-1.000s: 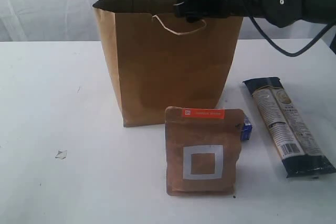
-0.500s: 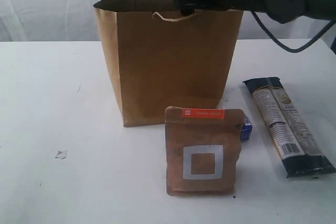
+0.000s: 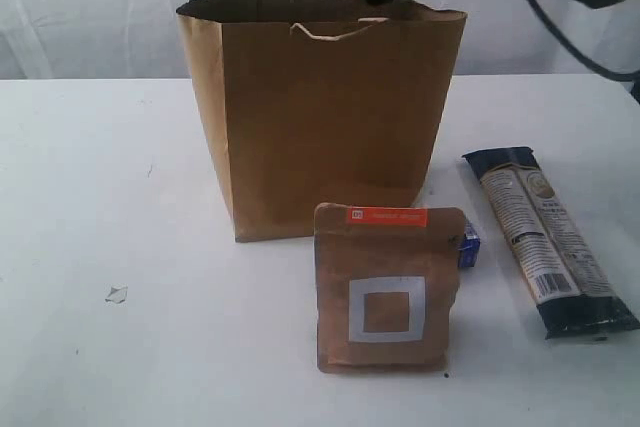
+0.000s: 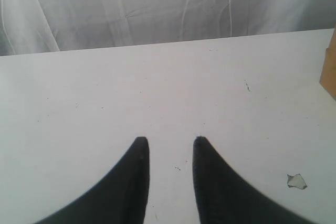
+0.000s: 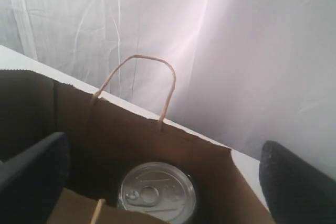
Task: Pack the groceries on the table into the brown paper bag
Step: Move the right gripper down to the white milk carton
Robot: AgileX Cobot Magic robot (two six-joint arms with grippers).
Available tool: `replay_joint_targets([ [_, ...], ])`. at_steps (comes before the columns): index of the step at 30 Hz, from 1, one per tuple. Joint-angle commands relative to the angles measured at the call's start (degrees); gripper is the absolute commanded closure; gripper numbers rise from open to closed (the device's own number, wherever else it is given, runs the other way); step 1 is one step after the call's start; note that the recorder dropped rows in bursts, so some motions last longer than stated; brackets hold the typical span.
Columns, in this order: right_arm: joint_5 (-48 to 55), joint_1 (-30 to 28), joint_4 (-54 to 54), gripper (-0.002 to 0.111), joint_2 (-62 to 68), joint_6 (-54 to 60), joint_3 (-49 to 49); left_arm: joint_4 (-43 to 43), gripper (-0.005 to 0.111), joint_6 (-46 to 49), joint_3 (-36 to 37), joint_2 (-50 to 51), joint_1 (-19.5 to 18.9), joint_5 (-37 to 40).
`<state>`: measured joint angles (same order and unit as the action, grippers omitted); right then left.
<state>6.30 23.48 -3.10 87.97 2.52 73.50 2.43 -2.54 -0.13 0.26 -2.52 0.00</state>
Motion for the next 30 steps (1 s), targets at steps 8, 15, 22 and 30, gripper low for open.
replay_joint_targets([
  [8,7.30,-8.99,0.12,0.018,-20.59,-0.20,-11.02,-0.69,0.072,-0.10,0.13,-0.26,-0.22,0.00],
  [15,19.84,-13.55,-0.92,0.018,-31.74,-0.20,-17.43,-0.69,0.072,-0.10,0.13,-0.26,-0.22,0.00],
  [22,37.55,-13.08,1.72,0.018,-27.73,25.10,-17.57,-0.69,0.072,-0.10,0.13,-0.26,-0.22,0.00],
  [30,40.76,-13.08,11.99,0.018,-17.33,37.86,-17.31,-0.69,0.072,-0.10,0.13,-0.26,-0.22,0.00],
])
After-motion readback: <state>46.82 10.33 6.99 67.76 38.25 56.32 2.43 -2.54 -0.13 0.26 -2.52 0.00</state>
